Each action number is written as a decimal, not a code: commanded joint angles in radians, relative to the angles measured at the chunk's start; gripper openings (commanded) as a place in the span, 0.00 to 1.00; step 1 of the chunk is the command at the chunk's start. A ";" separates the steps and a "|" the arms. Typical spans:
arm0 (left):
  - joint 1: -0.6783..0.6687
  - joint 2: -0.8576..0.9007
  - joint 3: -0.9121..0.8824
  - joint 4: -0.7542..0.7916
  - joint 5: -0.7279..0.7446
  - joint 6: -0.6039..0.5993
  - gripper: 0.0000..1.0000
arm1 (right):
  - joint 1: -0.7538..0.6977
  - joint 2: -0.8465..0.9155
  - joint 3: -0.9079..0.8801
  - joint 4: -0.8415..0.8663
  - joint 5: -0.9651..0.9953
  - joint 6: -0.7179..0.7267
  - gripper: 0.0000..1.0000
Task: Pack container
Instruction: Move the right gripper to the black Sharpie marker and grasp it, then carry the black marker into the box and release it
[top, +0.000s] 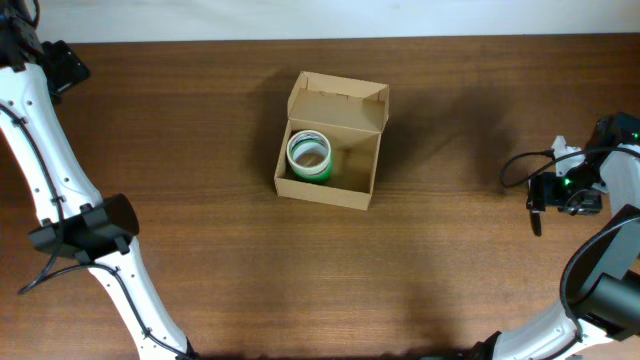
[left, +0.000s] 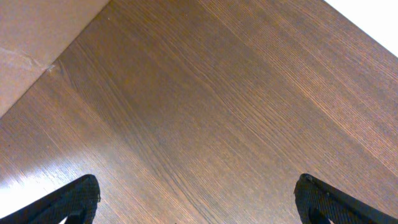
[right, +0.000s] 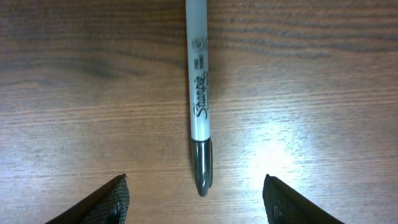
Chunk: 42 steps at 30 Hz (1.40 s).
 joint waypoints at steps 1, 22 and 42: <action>0.007 -0.029 -0.004 -0.001 0.000 0.011 1.00 | 0.000 0.009 0.004 -0.003 0.007 -0.008 0.70; 0.007 -0.029 -0.004 -0.001 0.000 0.011 1.00 | 0.065 0.075 0.004 0.069 0.058 0.131 0.63; 0.007 -0.029 -0.004 -0.001 0.000 0.011 1.00 | 0.078 0.171 0.004 0.112 0.081 0.202 0.12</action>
